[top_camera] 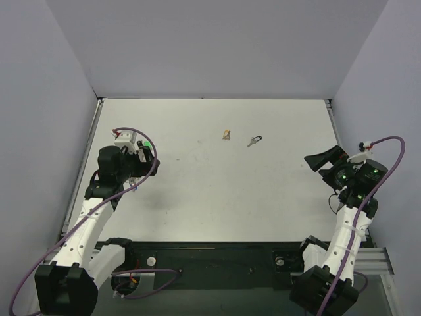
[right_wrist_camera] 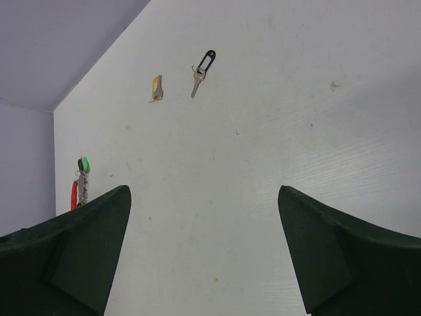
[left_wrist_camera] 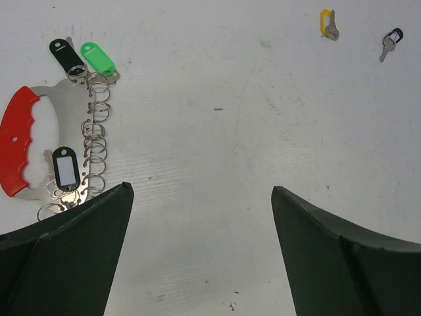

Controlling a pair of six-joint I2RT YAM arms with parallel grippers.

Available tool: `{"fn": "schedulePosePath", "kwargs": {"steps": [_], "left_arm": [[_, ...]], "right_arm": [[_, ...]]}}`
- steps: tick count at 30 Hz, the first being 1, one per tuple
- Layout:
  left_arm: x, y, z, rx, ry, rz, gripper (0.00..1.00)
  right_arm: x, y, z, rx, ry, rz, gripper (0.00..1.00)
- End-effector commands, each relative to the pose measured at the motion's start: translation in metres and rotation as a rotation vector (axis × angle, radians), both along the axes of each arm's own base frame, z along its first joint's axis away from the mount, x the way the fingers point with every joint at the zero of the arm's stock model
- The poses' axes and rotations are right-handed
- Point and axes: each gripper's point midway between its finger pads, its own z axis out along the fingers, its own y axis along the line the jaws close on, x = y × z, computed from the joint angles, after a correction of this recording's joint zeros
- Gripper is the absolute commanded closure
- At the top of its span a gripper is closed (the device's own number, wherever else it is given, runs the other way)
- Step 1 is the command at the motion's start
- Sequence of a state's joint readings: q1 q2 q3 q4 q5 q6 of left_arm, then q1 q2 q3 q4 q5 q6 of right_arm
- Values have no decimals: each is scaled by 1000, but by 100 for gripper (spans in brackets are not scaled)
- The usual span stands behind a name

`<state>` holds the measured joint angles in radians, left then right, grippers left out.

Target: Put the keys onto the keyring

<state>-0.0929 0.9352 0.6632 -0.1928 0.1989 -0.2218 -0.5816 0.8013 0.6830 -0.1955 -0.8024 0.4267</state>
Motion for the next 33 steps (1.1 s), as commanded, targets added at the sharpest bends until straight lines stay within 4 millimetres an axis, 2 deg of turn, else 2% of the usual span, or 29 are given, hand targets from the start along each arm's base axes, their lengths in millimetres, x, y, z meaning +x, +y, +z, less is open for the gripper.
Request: {"fn": "schedulePosePath", "kwargs": {"steps": [1,5,8,11,12,13,14,15,18,19,21,22,23,26,33], "left_arm": [[7,-7,21,-17,-69,-31,3],[8,-8,17,-20,-50,-34,3],[9,-7,11,-23,-23,-23,3],[13,-1,3,-5,24,17,3],[13,3,-8,5,73,40,3],[16,4,-5,11,79,52,3],[17,8,-17,31,133,71,3],[20,10,-16,42,146,82,3],[27,19,-38,135,263,123,3],[31,17,-43,149,295,113,3],[41,25,-52,223,339,141,8],[48,26,-49,234,336,147,9],[49,30,-61,263,377,160,10],[62,36,-64,304,385,179,15],[77,47,-103,365,518,190,29]], "right_arm": [[6,-2,13,-7,-51,8,12],[4,10,11,-32,-92,110,12],[-5,30,6,-62,-134,274,12],[-16,40,-3,-125,-131,368,12],[-18,42,-5,-121,-122,382,12],[-19,45,-4,-141,-136,412,12],[-22,49,-6,-135,-131,432,12],[-23,51,-6,-161,-149,465,12],[-28,56,-9,-186,-152,505,12],[-29,57,-7,-195,-156,511,12],[-31,60,-8,-206,-158,528,12],[-32,61,-9,-213,-159,535,12],[-33,62,-8,-219,-158,540,12],[-35,65,-9,-228,-159,560,12],[-40,71,-8,-254,-156,604,12]]}}
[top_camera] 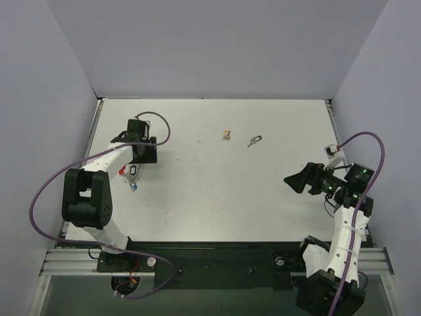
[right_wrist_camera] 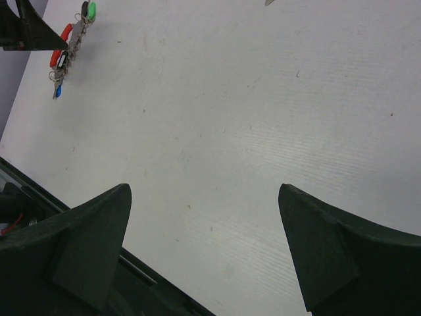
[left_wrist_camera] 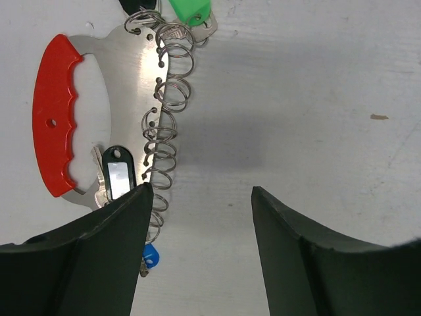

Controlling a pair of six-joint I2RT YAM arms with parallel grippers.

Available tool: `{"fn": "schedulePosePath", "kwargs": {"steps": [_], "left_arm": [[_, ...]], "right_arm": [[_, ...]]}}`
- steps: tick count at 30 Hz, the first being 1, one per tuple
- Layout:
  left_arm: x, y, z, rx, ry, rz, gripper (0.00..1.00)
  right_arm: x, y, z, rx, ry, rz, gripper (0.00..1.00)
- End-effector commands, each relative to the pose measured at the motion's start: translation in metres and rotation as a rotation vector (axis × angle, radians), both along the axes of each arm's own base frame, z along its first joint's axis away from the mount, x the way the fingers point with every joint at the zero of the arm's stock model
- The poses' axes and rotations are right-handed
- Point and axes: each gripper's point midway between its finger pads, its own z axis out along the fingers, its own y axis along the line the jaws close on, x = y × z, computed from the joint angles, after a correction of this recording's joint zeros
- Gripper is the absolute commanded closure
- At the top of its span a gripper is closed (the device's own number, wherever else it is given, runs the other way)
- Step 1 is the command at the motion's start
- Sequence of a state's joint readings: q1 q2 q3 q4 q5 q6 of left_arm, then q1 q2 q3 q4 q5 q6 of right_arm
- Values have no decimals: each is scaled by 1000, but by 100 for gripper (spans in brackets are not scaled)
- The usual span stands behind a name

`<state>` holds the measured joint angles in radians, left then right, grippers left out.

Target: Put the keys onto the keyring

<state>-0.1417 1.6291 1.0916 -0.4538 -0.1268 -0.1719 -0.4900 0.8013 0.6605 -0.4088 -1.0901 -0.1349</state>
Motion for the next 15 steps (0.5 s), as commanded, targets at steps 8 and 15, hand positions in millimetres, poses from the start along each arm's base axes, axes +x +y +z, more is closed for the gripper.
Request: {"fn": "schedulePosePath", "kwargs": {"steps": [8,15], "left_arm": [[17,26,-25,53,109,46,44],[17,31,-37,57,143,54,44]], "right_arm": [[-6,12,14,-47,-59,105,12],[-7,14,14,-46,-55,117,12]]}}
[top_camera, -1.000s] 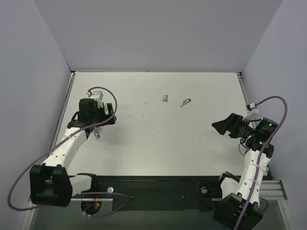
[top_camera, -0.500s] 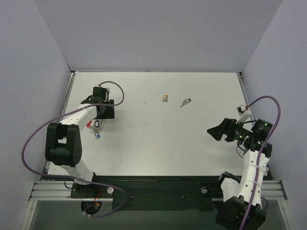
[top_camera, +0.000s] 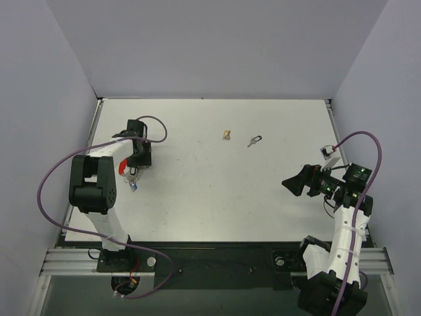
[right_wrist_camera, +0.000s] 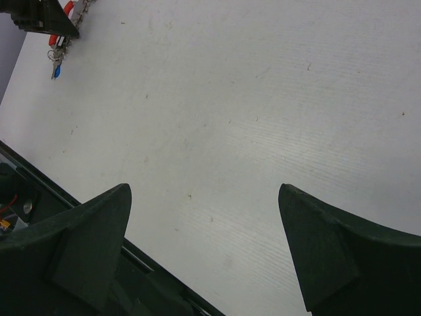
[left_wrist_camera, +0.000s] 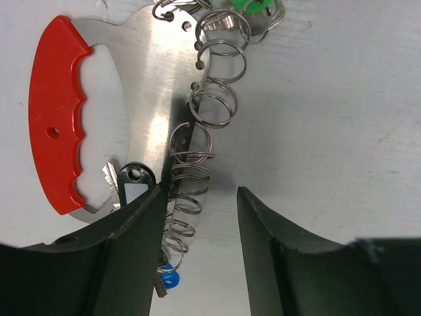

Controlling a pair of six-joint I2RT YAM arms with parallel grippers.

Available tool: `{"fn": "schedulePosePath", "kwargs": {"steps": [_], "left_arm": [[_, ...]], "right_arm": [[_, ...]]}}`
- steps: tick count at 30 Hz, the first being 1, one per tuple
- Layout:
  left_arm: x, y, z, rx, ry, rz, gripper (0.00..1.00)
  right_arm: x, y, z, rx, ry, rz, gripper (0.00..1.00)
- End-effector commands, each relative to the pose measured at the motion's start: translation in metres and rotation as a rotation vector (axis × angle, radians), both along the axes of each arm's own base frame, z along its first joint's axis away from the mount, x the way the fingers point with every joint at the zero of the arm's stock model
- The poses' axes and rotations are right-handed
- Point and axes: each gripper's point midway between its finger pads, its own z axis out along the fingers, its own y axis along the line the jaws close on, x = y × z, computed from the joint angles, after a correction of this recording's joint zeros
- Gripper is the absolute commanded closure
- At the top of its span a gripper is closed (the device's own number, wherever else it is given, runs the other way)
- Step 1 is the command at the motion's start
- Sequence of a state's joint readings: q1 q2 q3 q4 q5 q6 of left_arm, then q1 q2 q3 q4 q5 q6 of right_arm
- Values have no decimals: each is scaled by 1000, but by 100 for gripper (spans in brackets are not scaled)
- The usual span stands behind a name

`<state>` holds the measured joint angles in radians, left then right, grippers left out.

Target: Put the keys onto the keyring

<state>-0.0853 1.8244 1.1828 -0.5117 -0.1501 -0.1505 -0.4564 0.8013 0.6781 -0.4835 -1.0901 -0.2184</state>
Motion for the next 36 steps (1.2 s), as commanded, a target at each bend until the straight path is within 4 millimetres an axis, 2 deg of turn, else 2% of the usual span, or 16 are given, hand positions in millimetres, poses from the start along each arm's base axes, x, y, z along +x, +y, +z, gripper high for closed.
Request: {"fn": "schedulePosePath", "kwargs": {"steps": [1,8,13,15,27,29,32,36], "left_arm": [[12,5,8,6,-16,5,44],[12,6,4,11,2,1,46],[11,9,5,30,6,3,58],[11,8,9,40,-1,-2,60],[2,-13,27,84,-41,-83,70],[1,-16,33,88,-58,-91,71],[2,-13,34,106,-73,-81,66],[14,-7,35,120,-90,-50,63]], "right_arm": [[1,4,16,-9,-57,51,12],[0,6,16,-8,-58,62,12],[-1,7,16,-6,-58,69,12],[-1,7,17,-8,-59,70,12],[-3,8,17,-13,-63,80,12],[-3,8,17,-14,-64,80,12],[-3,9,18,-13,-65,83,12],[-4,10,18,-8,-66,87,12]]}}
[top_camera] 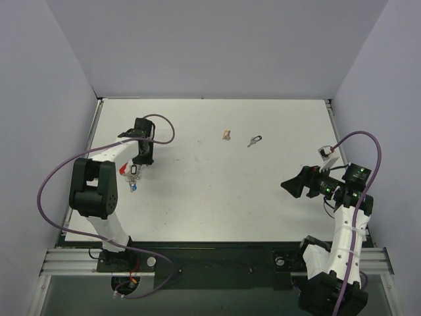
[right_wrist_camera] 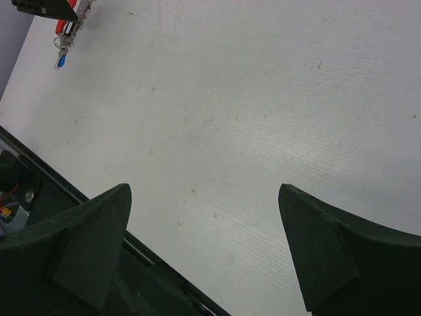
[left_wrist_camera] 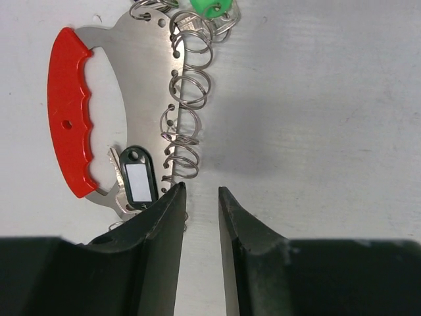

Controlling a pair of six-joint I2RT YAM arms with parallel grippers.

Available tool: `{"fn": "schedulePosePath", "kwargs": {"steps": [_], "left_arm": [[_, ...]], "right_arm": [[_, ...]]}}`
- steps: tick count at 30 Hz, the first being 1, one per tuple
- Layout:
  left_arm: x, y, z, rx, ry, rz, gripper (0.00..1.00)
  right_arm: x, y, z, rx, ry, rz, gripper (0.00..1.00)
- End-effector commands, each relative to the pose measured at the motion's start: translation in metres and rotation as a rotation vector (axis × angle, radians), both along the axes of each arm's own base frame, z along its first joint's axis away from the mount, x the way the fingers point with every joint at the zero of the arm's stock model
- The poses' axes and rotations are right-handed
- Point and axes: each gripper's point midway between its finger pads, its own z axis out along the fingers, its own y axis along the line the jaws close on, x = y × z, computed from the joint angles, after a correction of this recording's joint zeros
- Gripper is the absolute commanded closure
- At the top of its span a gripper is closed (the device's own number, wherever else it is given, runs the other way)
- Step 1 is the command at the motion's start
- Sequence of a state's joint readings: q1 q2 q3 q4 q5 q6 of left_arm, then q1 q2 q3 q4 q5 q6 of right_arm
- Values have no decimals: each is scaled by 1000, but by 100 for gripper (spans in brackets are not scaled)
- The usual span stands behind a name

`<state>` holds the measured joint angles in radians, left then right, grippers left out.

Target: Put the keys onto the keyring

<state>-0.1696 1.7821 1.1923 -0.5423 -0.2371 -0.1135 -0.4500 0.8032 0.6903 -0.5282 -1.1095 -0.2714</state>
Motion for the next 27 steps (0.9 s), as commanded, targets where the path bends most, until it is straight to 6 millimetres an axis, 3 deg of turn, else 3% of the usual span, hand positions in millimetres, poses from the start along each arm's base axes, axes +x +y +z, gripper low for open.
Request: {"fn": "schedulePosePath", "kwargs": {"steps": [1,11,17,27], "left_arm": [[21,10,17,24,-70,42,64],[46,18,13,38,-71,86,63],[49,16,5,28,-46,81,55],[45,17,-10,28,9,80,55]], "right_arm": [[1,6,17,2,-58,49,12],[0,6,17,-4,-62,55,12],[0,6,17,-5,-62,56,11],[-1,7,17,-4,-64,61,11]]}}
